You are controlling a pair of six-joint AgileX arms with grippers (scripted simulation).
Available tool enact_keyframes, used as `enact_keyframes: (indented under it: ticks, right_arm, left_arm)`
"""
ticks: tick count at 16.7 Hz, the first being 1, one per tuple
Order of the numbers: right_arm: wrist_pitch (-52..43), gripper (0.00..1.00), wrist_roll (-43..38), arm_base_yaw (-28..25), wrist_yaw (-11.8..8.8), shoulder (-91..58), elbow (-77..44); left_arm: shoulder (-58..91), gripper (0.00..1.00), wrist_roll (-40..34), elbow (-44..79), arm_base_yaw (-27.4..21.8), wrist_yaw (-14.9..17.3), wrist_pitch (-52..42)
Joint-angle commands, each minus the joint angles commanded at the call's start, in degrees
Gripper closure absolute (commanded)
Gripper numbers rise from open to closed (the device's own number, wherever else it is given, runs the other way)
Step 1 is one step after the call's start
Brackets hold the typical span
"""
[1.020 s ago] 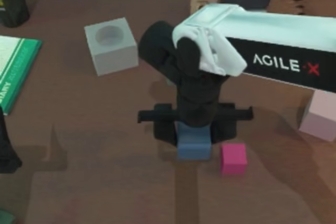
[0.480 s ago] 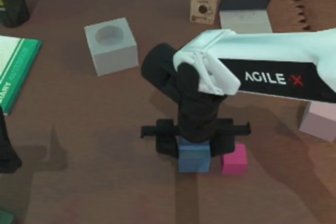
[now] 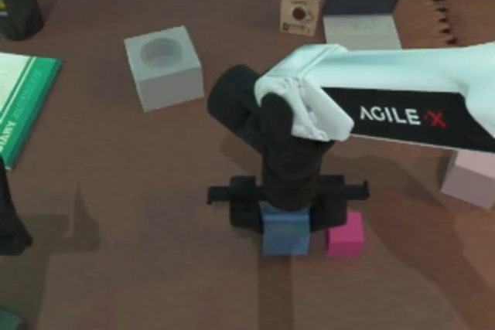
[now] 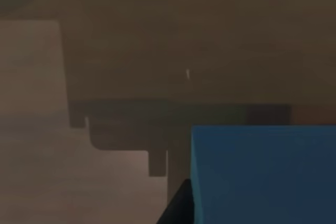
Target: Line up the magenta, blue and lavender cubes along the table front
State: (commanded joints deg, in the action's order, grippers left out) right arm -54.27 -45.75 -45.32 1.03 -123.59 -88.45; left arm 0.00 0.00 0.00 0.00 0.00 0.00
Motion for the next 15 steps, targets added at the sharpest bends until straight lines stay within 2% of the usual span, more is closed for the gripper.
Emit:
enact_keyframes:
  ticks: [4,15]
  right_arm:
    - [0.0,0.02,0.0,0.0,0.0,0.0,0.0]
    - [-1.0,0.0,0.07,-0.12,-0.06,0.27,-0.87]
  left_arm:
    - [0.0,0.0,0.0,0.0,0.0,0.0,0.0]
    - [0.0,0.0,0.0,0.0,0.0,0.0,0.0]
